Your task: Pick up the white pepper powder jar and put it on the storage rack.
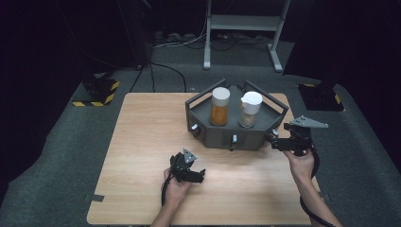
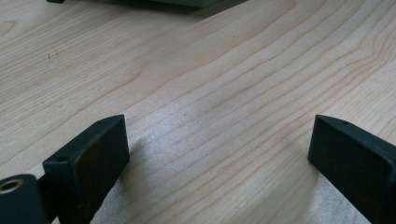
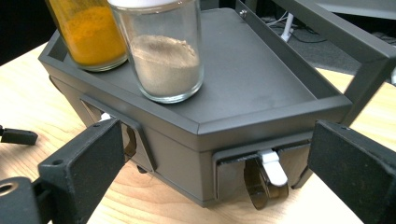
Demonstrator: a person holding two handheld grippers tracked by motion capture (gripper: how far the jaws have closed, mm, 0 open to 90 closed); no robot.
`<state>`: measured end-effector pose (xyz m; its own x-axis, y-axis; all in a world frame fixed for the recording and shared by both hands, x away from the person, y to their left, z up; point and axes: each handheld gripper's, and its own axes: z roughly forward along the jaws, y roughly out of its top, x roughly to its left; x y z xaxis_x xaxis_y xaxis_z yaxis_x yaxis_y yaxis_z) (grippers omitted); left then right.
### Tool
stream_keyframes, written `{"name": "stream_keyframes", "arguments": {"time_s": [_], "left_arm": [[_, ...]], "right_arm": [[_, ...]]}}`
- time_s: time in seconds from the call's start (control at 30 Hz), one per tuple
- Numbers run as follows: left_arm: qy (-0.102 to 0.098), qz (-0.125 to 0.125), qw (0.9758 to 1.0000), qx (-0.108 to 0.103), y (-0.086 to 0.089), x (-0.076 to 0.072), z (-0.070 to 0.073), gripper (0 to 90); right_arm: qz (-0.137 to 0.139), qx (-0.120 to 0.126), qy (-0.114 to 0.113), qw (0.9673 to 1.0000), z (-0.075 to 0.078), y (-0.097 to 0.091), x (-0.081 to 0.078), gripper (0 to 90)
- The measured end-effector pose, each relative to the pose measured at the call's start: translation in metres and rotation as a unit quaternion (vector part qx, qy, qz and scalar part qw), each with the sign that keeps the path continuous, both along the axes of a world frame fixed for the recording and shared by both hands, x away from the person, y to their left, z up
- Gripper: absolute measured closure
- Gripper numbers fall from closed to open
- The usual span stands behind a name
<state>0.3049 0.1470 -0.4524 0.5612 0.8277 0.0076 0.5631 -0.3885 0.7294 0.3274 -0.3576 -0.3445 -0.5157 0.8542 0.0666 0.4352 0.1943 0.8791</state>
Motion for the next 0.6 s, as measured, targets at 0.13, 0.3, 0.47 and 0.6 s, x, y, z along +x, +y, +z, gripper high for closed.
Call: {"name": "stream_keyframes", "arguments": {"time_s": [0.13, 0.3, 0.47, 0.6], "left_arm": [[0.0, 0.0, 1.0, 0.0, 0.0, 0.0, 0.0, 5.3], [0.0, 0.0, 1.0, 0.0, 0.0, 0.0, 0.0, 5.4], [0.0, 0.0, 1.0, 0.0, 0.0, 0.0, 0.0, 5.4], [0.0, 0.0, 1.0, 0.0, 0.0, 0.0, 0.0, 5.3]], "right_arm": [[-0.006, 0.003, -0.001, 1.0, -0.004, -0.005, -0.006, 3.6], [-0.009, 0.0, 0.002, 1.0, -0.008, -0.008, -0.011, 3.6], [-0.011, -0.002, 0.002, 0.9999, -0.013, -0.01, -0.016, 3.6], [-0.016, -0.003, 0.003, 0.9999, -0.018, -0.011, -0.02, 3.6]]}}
